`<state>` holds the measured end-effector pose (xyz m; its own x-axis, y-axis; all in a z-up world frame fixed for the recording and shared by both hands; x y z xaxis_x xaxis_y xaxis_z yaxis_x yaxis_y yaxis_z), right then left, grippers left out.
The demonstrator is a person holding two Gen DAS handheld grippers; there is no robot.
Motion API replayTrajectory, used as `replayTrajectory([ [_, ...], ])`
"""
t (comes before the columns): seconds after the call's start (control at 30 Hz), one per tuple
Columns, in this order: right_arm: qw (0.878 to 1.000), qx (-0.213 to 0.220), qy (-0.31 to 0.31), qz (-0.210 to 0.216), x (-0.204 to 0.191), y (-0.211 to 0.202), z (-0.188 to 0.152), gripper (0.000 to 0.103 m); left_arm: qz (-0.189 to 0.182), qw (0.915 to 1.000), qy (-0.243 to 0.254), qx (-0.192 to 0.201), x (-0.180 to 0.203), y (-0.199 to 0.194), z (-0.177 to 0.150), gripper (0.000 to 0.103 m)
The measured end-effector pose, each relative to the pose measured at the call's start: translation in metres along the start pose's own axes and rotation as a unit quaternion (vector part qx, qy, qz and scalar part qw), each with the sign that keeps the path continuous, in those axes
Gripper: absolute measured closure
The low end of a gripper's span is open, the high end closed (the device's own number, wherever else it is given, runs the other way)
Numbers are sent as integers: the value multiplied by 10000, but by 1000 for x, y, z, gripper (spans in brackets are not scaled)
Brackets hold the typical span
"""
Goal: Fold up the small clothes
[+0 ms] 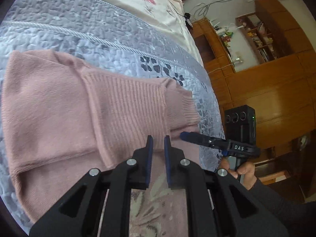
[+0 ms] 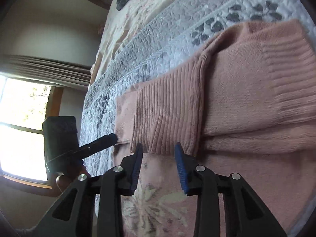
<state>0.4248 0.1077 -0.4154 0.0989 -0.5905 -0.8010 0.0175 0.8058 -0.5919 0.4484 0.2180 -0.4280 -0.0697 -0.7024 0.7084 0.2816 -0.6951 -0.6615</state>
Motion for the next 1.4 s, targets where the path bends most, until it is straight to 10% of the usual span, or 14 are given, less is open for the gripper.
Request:
replayTrajectory([
  [0.07,9997,-210,142,-7,13,17,-5,70,385,9988,-4,-304,-19,23,-7,94],
  [0.17,9982,-351,109,-467,49,23,-10,103,911,9939,-47,-624,-58,39,-26,102],
  [0.43,9998,-15,-108,137,12,1,19,89,-131,9999,65,28,-23,3,8,85],
  [0.63,9990,2,360,-274,56,18,49,103,696,9958,-487,-342,-81,35,25,98],
  [0.87,9997,-133,15,188,23,5,12,81,-44,9998,-11,-189,-39,11,9,77],
  [1.0,9988,-314,294,-247,58,20,-1,103,616,9965,-225,-515,-67,29,-9,95],
  [1.13,9996,-33,210,-209,35,-23,-10,63,483,9983,-312,-106,-48,-14,-16,64],
  [1.27,9986,-94,217,-475,39,-78,-62,61,484,9982,-343,8,-37,-73,-75,30],
  [1.4,9962,-204,412,-739,65,-134,-146,43,660,9965,-506,27,-47,-129,-158,21],
])
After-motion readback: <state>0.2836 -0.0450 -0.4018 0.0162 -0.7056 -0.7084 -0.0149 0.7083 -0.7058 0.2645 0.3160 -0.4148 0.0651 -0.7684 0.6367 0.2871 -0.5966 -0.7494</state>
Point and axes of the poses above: each gripper's, at about its wrist camera, not at the fingertips, and y roughly the way its jaws point, x to its right, z to its top, the point moved 9 cm from there along y, roughly the way its jaws point, and after that the axes turned 4 degrees about z, right-handed, at the moved point
